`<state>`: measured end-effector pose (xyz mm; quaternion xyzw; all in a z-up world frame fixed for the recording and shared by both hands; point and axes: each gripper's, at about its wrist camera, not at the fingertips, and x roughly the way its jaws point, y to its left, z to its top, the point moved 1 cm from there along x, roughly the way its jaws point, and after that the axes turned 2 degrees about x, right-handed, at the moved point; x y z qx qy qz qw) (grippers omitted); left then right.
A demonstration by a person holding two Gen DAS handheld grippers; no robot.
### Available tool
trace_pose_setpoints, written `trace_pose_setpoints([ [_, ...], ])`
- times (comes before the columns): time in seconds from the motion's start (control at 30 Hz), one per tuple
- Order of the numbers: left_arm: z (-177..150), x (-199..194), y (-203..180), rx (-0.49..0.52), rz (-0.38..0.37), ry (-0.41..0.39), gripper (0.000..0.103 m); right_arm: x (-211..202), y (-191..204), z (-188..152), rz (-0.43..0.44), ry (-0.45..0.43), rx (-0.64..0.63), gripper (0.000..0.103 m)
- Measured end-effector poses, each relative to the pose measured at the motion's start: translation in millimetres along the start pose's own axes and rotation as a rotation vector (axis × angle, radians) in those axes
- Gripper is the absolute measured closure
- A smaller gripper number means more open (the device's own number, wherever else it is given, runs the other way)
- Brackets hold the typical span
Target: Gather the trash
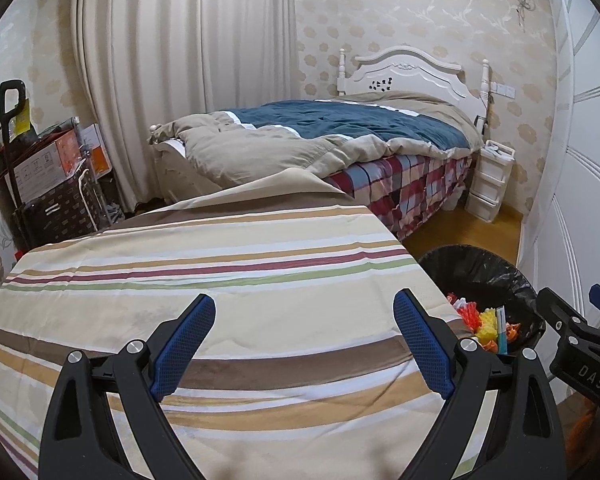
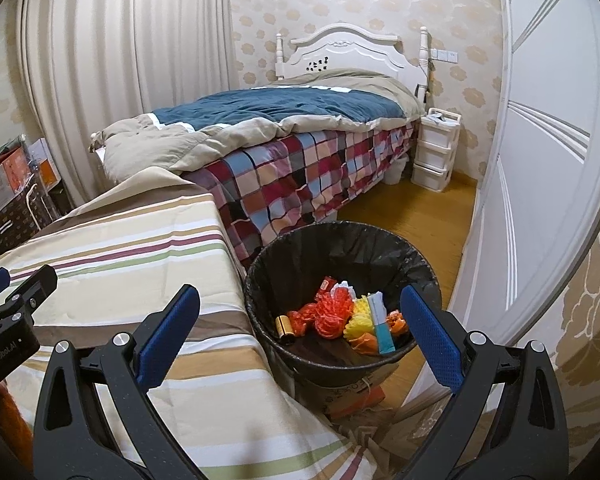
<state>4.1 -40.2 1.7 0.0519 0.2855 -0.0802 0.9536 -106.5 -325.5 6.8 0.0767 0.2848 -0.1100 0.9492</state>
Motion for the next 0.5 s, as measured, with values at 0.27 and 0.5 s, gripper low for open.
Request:
trace_pose_setpoints([
  [0.27, -1.4, -0.9, 1.2, 0.001, -0.001, 0.001, 0.013, -0.4, 0.5, -0.4, -0.001, 0.002, 0.002, 0.005],
  [0.5, -1.6, -1.1, 1.4, 0.000, 0.001, 0.001, 0.013, 0.0, 0.4, -1.1, -0.001, 0.004, 0.002, 0.005],
])
